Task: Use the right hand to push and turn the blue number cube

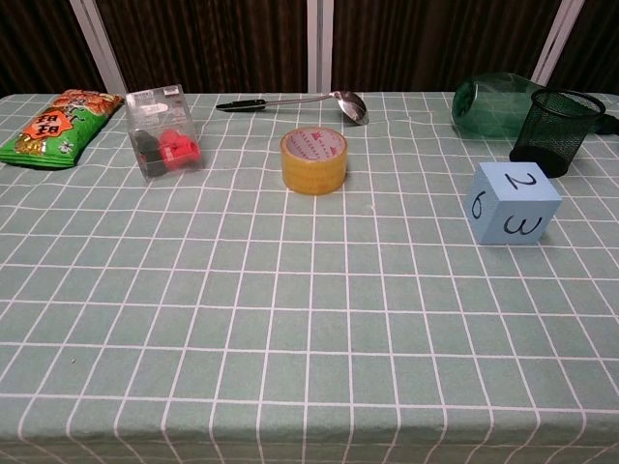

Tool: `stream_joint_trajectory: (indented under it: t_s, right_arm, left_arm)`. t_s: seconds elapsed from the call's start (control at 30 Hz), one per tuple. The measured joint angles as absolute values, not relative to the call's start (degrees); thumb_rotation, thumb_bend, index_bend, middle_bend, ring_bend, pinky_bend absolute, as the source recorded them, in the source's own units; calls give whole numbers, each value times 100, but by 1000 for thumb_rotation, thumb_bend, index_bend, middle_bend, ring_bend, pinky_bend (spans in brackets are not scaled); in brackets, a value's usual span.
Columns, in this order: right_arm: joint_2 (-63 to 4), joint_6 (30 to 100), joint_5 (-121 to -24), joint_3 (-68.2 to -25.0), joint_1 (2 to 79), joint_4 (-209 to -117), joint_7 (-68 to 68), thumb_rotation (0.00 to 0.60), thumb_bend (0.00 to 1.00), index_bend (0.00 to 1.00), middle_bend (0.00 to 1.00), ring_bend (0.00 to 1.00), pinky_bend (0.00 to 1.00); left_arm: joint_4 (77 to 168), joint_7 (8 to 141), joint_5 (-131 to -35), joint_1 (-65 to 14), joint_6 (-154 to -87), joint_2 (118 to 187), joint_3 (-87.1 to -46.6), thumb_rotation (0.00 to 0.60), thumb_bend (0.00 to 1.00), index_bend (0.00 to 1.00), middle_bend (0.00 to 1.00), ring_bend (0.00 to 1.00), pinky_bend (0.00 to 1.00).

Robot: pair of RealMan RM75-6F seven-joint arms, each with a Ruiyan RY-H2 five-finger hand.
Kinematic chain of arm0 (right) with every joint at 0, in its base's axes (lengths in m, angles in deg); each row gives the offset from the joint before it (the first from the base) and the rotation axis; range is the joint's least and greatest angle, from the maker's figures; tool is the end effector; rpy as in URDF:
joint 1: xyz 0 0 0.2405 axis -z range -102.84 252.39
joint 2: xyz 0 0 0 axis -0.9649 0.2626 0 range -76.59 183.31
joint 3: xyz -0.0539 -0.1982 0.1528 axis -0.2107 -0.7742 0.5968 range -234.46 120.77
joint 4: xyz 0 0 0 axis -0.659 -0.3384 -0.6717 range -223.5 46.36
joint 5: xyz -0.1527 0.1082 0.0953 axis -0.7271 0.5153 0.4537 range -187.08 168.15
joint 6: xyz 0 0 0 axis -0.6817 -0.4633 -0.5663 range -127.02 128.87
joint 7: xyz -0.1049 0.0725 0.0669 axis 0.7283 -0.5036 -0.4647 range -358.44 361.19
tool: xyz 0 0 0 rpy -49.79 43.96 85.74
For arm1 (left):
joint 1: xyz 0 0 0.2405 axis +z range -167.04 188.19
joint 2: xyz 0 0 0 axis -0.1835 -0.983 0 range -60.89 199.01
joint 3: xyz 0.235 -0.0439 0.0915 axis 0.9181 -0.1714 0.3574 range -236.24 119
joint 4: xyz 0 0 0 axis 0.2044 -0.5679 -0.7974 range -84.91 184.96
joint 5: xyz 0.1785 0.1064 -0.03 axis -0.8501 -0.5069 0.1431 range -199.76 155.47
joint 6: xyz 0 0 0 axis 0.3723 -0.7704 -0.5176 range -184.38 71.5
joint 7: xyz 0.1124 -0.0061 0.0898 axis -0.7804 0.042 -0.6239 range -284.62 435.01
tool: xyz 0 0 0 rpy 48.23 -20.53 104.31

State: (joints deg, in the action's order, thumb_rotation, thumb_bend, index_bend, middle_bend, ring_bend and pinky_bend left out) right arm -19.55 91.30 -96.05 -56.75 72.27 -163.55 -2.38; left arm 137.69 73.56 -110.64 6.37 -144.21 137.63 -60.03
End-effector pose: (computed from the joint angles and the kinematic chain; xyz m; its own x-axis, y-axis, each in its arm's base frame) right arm -0.3564 -0.1598 0.1434 0.4743 0.0327 0.8798 -0.8804 0.0208 0.4738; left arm -0.3155 0.1727 0.1416 0.4278 -0.0163 0.9037 0.9029 -0.0395 -0.4281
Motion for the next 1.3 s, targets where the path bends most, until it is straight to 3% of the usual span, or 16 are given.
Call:
stream_joint_trajectory:
  t_s: [0.6,0.67,0.73,0.77,0.83,0.9,0.93,1.03,1.3]
  right_arm:
    - [-1481,8476,-9458,-5647,7138,-16897,-183,600,46,0,0,0,0]
    - [-1428,8424,-9447,-5637,7113,-16941,-123,600,189,0,0,0,0]
    - [-1379,8358,-9422,-5622,7084,-16993,-35,600,600,0,3,1,29]
    - [-1355,8322,-9410,-5617,7069,-17021,18,600,779,0,22,23,92]
    - [-1307,8252,-9398,-5601,7023,-17086,173,600,976,0,151,172,296]
    - [-1275,8176,-9427,-5590,6952,-17142,334,600,1000,0,399,439,513]
    - [-1264,8129,-9446,-5591,6920,-17164,376,600,1000,0,501,526,578]
    - [-1227,7973,-9481,-5601,6829,-17226,472,600,1000,0,677,620,652]
    - [-1059,7375,-9419,-5570,6479,-17600,916,600,1000,0,955,799,707]
  left_arm:
    - [13814,7467,-11117,580,-14331,13735,-5978,598,0,46,0,0,5]
    - [13767,7510,-11111,587,-14339,13775,-5977,596,0,46,0,0,5]
    - [13743,7539,-11112,585,-14325,13819,-5968,596,0,46,0,0,5]
    - [13735,7536,-11119,582,-14318,13831,-5961,597,0,46,0,0,5]
    - [13717,7506,-11129,569,-14288,13855,-5950,598,0,46,0,0,5]
    - [13709,7487,-11129,553,-14247,13878,-5942,600,0,46,0,0,5]
    - [13709,7481,-11129,539,-14219,13892,-5938,600,0,46,0,0,5]
    - [13710,7462,-11133,507,-14188,13915,-5941,600,0,46,0,0,5]
    - [13720,7436,-11133,471,-14135,13910,-5937,600,0,46,0,0,5]
